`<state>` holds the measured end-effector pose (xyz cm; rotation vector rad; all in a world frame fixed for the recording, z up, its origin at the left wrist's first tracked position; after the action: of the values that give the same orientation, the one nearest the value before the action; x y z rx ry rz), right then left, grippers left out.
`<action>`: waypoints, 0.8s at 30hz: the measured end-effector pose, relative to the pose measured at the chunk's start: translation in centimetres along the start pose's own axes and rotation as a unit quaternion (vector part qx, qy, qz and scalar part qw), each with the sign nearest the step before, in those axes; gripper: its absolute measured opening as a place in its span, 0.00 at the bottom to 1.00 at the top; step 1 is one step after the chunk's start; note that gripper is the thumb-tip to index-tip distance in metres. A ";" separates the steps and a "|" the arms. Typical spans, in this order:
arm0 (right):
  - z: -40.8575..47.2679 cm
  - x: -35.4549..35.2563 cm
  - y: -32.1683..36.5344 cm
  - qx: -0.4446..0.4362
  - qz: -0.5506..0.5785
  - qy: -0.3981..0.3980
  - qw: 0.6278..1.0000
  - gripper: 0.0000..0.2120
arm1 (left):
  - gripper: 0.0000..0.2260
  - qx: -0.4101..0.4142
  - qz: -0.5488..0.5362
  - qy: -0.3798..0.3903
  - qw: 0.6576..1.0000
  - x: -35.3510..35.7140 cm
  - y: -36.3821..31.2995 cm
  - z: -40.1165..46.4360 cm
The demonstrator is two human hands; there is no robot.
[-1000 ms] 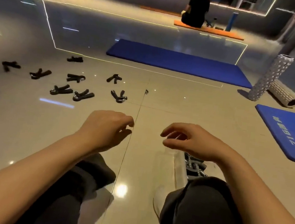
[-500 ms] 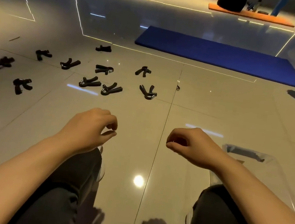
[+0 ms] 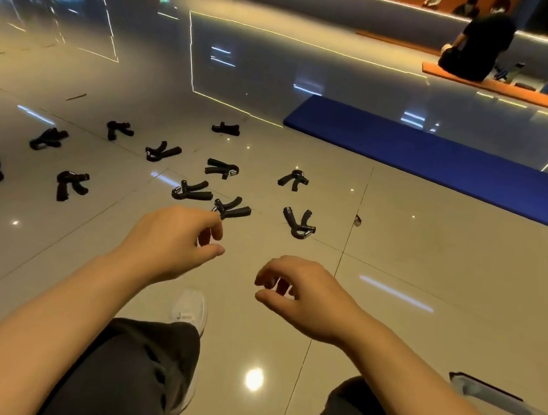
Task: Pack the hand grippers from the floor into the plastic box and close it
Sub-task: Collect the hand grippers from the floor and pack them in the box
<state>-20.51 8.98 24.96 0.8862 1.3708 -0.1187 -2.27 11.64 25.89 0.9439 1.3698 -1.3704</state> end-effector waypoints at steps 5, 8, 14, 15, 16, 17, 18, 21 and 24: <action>1.4 -3.4 -0.5 -0.072 -0.030 0.021 0.997 0.11 | 0.08 -0.034 -0.134 -0.003 0.990 -1.3 1.0 3.6; 4.7 -4.6 -5.2 -0.038 -0.018 0.025 0.999 0.11 | 0.08 -0.051 -0.185 0.034 0.981 -0.6 1.6 5.7; 11.8 -4.3 -14.1 0.011 -0.006 0.039 0.999 0.14 | 0.09 -0.059 -0.202 0.119 0.970 2.9 1.9 12.7; 12.9 -3.8 -15.3 0.017 0.001 0.047 0.999 0.15 | 0.10 -0.057 -0.198 0.134 0.969 3.7 1.9 13.9; 14.0 -3.3 -16.4 0.022 0.007 0.058 0.998 0.16 | 0.10 -0.056 -0.195 0.149 0.968 4.6 1.9 15.1; 15.1 -2.7 -17.4 0.026 0.012 0.068 0.997 0.16 | 0.10 -0.056 -0.193 0.162 0.966 5.5 2.0 16.3; 16.3 -2.0 -18.3 0.029 0.017 0.076 0.997 0.17 | 0.10 -0.057 -0.187 0.172 0.965 6.6 2.2 17.7; 19.6 0.1 -21.7 0.050 0.025 0.081 0.995 0.19 | 0.13 -0.058 -0.148 0.186 0.970 10.6 3.5 22.2; 22.0 3.6 -26.0 0.089 0.031 0.118 0.989 0.26 | 0.22 -0.109 -0.177 0.164 0.964 16.1 5.6 25.7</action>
<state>-16.63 -20.58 8.15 1.1187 1.5680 -0.0914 1.56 -15.03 10.91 0.8278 1.9752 -1.3221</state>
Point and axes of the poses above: each hand's wrist, its own z-axis towards the middle knuckle, its own x-axis out of the palm, y = z × x, the point moved 5 cm from there along z, towards the middle knuckle, and after that the axes turned 1 degree about -z, right-handed, at the moved point
